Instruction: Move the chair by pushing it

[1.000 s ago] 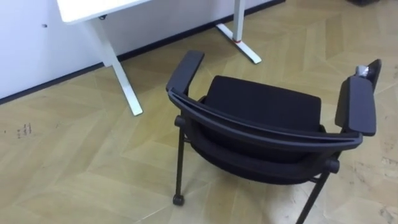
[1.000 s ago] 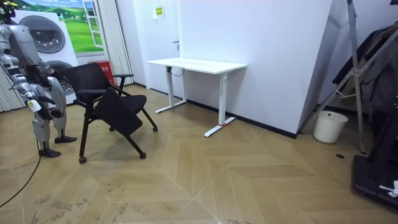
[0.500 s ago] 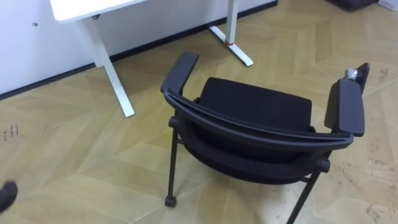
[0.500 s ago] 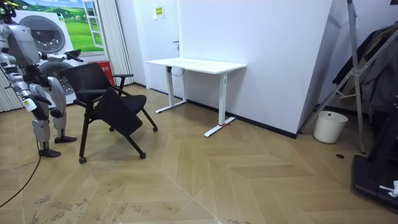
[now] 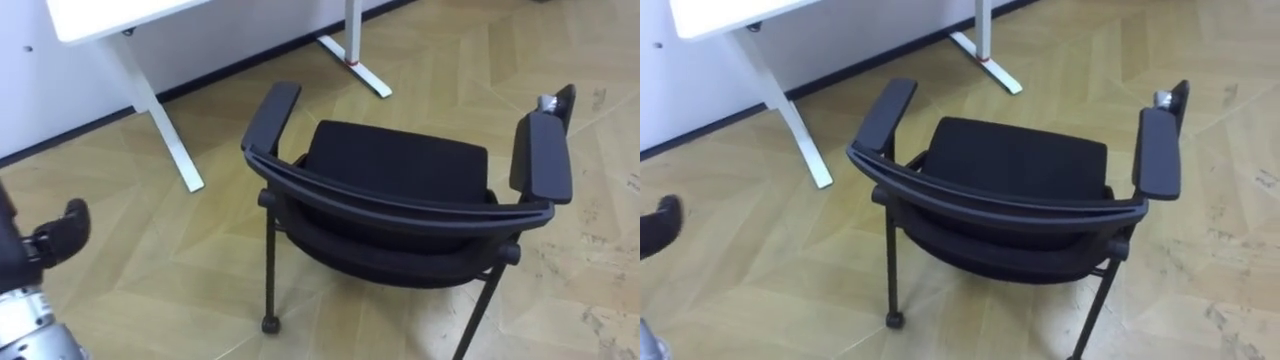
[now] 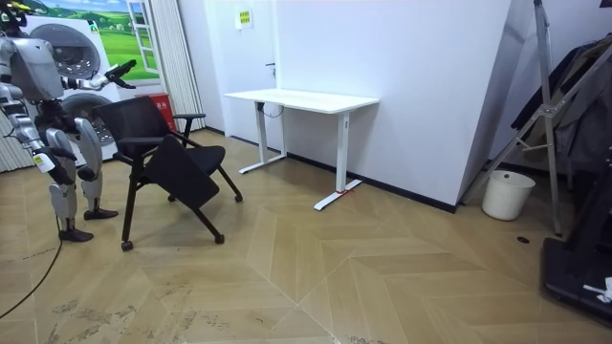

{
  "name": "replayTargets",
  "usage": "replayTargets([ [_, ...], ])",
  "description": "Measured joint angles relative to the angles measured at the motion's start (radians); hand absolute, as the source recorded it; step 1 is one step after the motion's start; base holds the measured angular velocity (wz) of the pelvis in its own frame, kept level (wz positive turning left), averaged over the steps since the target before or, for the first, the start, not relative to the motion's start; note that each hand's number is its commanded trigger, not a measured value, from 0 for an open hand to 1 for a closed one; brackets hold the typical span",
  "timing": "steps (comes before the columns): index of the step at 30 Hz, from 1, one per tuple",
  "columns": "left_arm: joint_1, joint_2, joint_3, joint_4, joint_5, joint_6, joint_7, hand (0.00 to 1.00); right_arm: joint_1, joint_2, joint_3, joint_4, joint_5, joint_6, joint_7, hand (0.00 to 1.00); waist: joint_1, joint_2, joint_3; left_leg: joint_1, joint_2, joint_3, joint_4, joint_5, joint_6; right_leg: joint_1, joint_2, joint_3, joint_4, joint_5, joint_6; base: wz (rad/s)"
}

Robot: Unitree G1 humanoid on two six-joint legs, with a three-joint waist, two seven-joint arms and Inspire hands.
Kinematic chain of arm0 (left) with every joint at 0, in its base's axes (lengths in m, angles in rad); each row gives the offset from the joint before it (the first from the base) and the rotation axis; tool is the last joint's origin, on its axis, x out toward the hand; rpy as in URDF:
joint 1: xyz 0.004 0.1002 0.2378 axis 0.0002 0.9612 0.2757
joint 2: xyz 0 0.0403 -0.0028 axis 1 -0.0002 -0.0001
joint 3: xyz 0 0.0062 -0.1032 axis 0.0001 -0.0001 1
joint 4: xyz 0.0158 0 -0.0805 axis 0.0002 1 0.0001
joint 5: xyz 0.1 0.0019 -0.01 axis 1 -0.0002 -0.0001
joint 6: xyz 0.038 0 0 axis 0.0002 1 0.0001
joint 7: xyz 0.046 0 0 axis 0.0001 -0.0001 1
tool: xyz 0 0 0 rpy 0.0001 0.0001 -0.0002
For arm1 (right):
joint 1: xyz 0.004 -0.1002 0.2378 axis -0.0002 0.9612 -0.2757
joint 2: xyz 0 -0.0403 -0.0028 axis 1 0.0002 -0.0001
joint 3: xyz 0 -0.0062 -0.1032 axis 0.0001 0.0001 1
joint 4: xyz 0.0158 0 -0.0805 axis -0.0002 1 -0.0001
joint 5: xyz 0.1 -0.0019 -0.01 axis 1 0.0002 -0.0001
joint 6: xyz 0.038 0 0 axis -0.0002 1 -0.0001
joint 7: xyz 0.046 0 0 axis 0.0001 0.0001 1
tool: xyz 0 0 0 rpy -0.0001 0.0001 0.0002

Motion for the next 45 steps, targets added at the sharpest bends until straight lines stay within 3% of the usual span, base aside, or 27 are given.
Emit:
replayTargets([
  [6, 0.002, 0.069, -0.138, -0.024, 0.093, -0.004, -0.035, 0.00, 0.008, -0.001, 0.012, 0.009, 0.036, -0.012, 0.015, 0.00, -0.021, 0.001, -0.0009, 0.002, 0.001, 0.006, -0.002, 0.000, 0.000, -0.001, 0.000, 0.002, -0.001, 0.000, 0.000, -0.02],
  [21, 0.011, 0.071, -0.278, -0.014, 0.141, -0.006, -0.099, 0.00, -0.001, -0.003, 0.042, 0.029, 0.037, -0.013, 0.036, 0.00, -0.045, -0.003, -0.0039, 0.022, 0.004, 0.045, -0.023, 0.000, 0.000, -0.002, 0.002, 0.043, -0.012, 0.000, 0.000, -0.07],
  [24, 0.011, 0.075, -0.307, -0.001, 0.143, 0.003, -0.116, 0.00, -0.009, -0.003, 0.042, 0.028, 0.041, -0.013, 0.028, 0.00, -0.049, 0.000, -0.0057, 0.024, 0.005, 0.054, -0.023, 0.000, 0.000, -0.004, 0.002, 0.055, -0.013, 0.000, 0.000, -0.11],
  [28, 0.014, 0.103, -0.372, 0.000, 0.142, 0.014, -0.159, 0.00, -0.006, -0.004, 0.050, 0.028, 0.055, -0.013, 0.028, 0.00, -0.057, 0.007, -0.0064, 0.023, 0.005, 0.053, -0.023, 0.000, 0.000, -0.004, 0.002, 0.055, -0.014, 0.001, 0.000, 0.00],
  [33, 0.017, 0.104, -0.413, 0.001, 0.141, 0.014, -0.196, 0.00, -0.007, -0.004, 0.051, 0.028, 0.087, -0.013, 0.028, 0.00, -0.061, 0.018, -0.0130, 0.028, 0.006, 0.050, -0.033, 0.000, 0.000, -0.004, 0.003, 0.056, -0.015, 0.001, 0.000, 0.00],
  [39, 0.031, 0.105, -0.431, 0.001, 0.140, 0.014, -0.199, 0.00, -0.008, -0.004, 0.074, 0.029, 0.094, -0.014, 0.033, 0.00, -0.073, 0.024, -0.0115, 0.042, 0.008, 0.048, -0.057, 0.001, 0.000, -0.003, 0.006, 0.064, -0.015, 0.001, 0.000, 0.01],
  [45, 0.027, 0.136, -0.515, 0.000, 0.143, 0.021, -0.269, 0.00, -0.009, -0.003, 0.124, 0.029, 0.101, -0.012, 0.042, 0.00, -0.084, 0.009, -0.0010, 0.050, 0.008, 0.050, -0.056, 0.001, 0.000, -0.007, 0.007, 0.100, -0.014, 0.001, 0.000, -0.07],
])
